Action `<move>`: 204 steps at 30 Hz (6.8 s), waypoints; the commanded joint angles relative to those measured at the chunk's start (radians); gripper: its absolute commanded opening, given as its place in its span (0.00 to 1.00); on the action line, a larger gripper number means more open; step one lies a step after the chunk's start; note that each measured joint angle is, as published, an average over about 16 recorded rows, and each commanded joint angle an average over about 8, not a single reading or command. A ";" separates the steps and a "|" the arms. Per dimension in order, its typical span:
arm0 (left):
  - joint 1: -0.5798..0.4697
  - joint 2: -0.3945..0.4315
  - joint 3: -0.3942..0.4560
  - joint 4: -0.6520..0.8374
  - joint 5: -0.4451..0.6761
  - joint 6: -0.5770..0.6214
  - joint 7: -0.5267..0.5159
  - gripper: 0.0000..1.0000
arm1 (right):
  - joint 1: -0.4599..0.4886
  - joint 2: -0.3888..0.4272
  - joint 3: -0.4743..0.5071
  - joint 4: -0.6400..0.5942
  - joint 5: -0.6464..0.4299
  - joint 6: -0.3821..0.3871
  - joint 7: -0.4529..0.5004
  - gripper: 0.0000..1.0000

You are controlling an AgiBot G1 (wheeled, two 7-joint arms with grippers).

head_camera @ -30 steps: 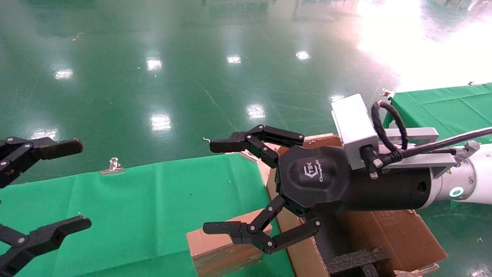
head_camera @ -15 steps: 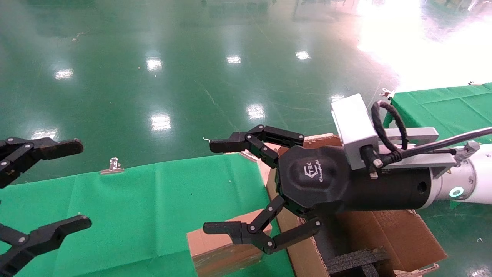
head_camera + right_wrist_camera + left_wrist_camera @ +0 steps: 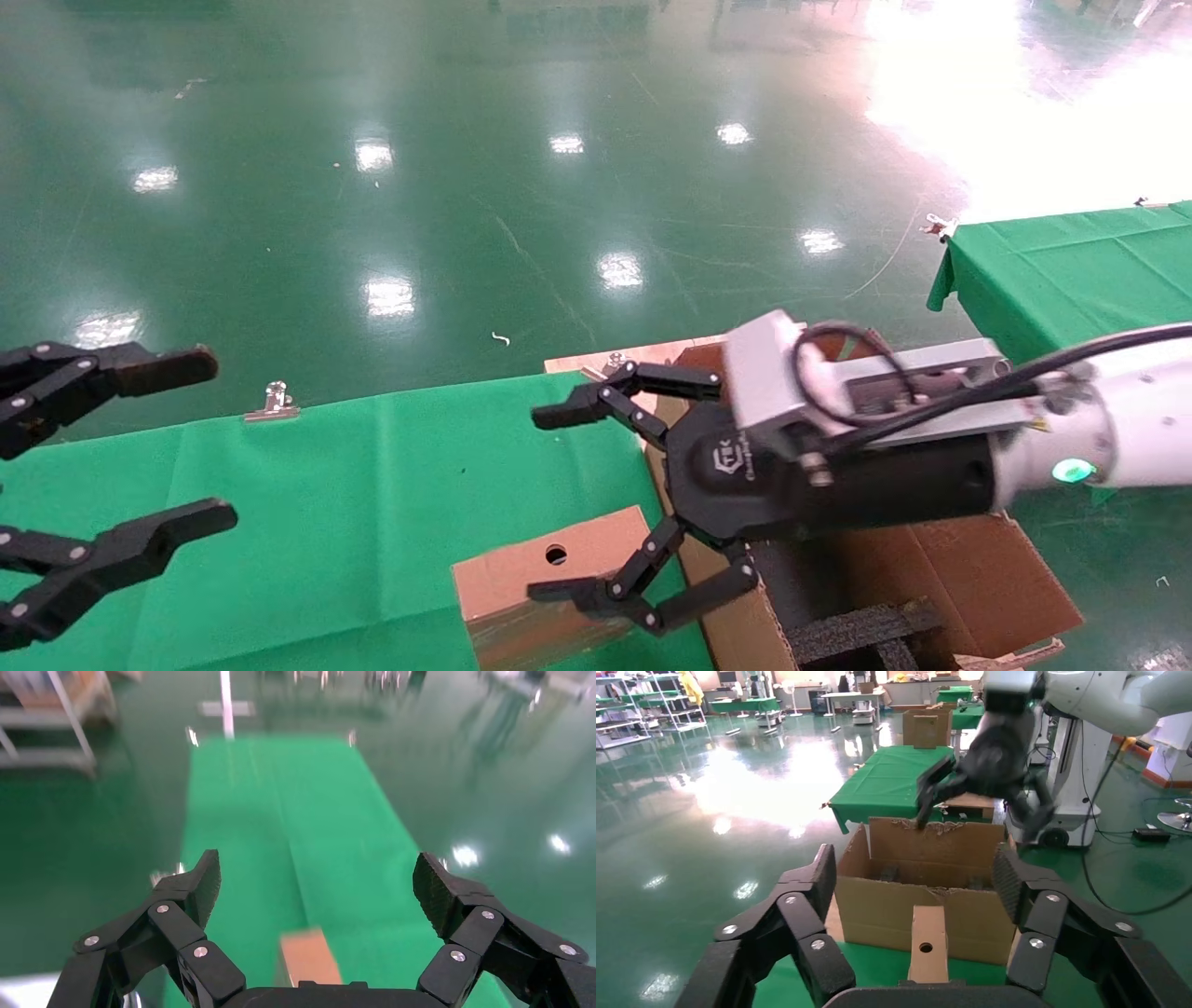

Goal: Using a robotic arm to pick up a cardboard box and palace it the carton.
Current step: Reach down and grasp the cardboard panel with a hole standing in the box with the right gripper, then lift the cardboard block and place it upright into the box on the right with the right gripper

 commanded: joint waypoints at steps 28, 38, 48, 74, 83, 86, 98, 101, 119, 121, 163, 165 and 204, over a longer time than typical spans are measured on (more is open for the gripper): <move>0.000 0.000 0.000 0.000 0.000 0.000 0.000 0.44 | 0.349 -0.331 -0.423 -0.094 -0.668 -0.059 0.017 1.00; 0.000 0.000 0.000 0.000 0.000 0.000 0.000 1.00 | 0.404 -0.375 -0.523 -0.137 -0.688 -0.059 -0.010 0.38; 0.000 0.000 0.000 0.000 0.000 0.000 0.000 1.00 | 0.420 -0.382 -0.547 -0.149 -0.687 -0.056 -0.016 0.00; 0.000 0.000 0.000 0.000 0.000 0.000 0.000 1.00 | 0.410 -0.377 -0.534 -0.142 -0.685 -0.057 -0.016 0.00; 0.000 0.000 0.000 0.000 0.000 0.000 0.000 1.00 | 0.430 -0.359 -0.520 -0.154 -0.656 -0.045 0.000 0.00; 0.000 0.000 0.000 0.000 0.000 0.000 0.000 1.00 | 0.471 -0.339 -0.500 -0.170 -0.631 -0.045 0.010 0.00; 0.000 0.000 0.000 0.000 0.000 0.000 0.000 1.00 | 0.788 -0.249 -0.473 -0.307 -0.587 -0.070 -0.049 0.00; 0.000 0.000 0.000 0.000 0.000 0.000 0.000 1.00 | 0.840 -0.226 -0.499 -0.341 -0.579 -0.072 -0.067 0.00; 0.000 0.000 0.000 0.000 0.000 0.000 0.000 1.00 | 0.964 0.183 -0.752 -0.124 -0.576 -0.078 0.143 0.00; 0.000 0.000 0.000 0.000 0.000 0.000 0.000 1.00 | 0.970 0.233 -0.778 -0.076 -0.566 -0.075 0.183 0.00; 0.001 0.000 0.000 0.000 -0.001 -0.001 0.000 1.00 | 0.767 0.338 -0.978 0.042 -0.646 0.174 1.060 0.00; 0.001 0.000 0.000 0.001 -0.001 -0.001 0.000 1.00 | 0.767 0.335 -0.977 0.044 -0.651 0.186 1.076 0.00; 0.001 0.000 0.000 0.001 -0.001 -0.001 0.000 1.00 | 0.634 0.224 -1.059 0.044 -0.903 0.336 1.509 0.00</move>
